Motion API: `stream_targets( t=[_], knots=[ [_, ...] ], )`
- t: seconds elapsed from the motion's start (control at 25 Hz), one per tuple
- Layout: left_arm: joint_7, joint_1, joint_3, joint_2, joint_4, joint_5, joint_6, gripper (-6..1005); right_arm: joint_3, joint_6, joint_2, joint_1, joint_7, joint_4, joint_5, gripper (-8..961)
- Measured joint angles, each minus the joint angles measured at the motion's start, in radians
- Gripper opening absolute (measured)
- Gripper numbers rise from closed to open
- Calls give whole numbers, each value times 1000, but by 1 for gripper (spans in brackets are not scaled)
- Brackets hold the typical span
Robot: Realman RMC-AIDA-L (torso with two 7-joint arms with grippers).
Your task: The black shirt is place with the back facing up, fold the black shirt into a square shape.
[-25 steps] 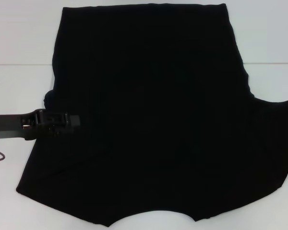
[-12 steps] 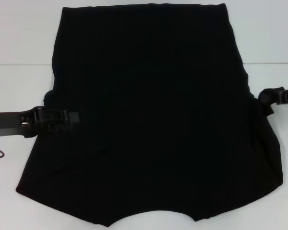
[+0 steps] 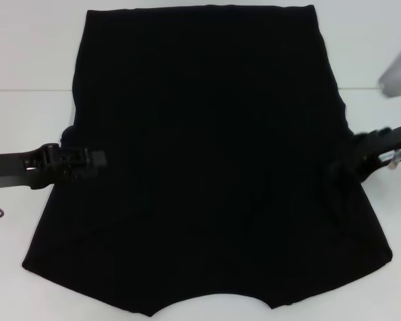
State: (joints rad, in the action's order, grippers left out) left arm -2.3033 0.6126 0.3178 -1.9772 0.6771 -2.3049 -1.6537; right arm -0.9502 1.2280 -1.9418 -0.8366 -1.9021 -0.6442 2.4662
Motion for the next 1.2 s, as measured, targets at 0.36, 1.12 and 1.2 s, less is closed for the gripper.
stream_targets(
  t=[0.36, 1.12, 1.2],
  knots=[
    [0, -13, -22, 0, -3, 0, -1, 382, 1, -67, -71, -4, -67, -48, 132, 16],
    [0, -31, -25, -6, -7, 7, -8, 382, 104, -98, -68, -3, -148, -69, 61, 673],
    [0, -32, -25, -6, -8, 8, -10, 382, 108, -121, -70, 0, -163, -69, 59, 706]
  ],
)
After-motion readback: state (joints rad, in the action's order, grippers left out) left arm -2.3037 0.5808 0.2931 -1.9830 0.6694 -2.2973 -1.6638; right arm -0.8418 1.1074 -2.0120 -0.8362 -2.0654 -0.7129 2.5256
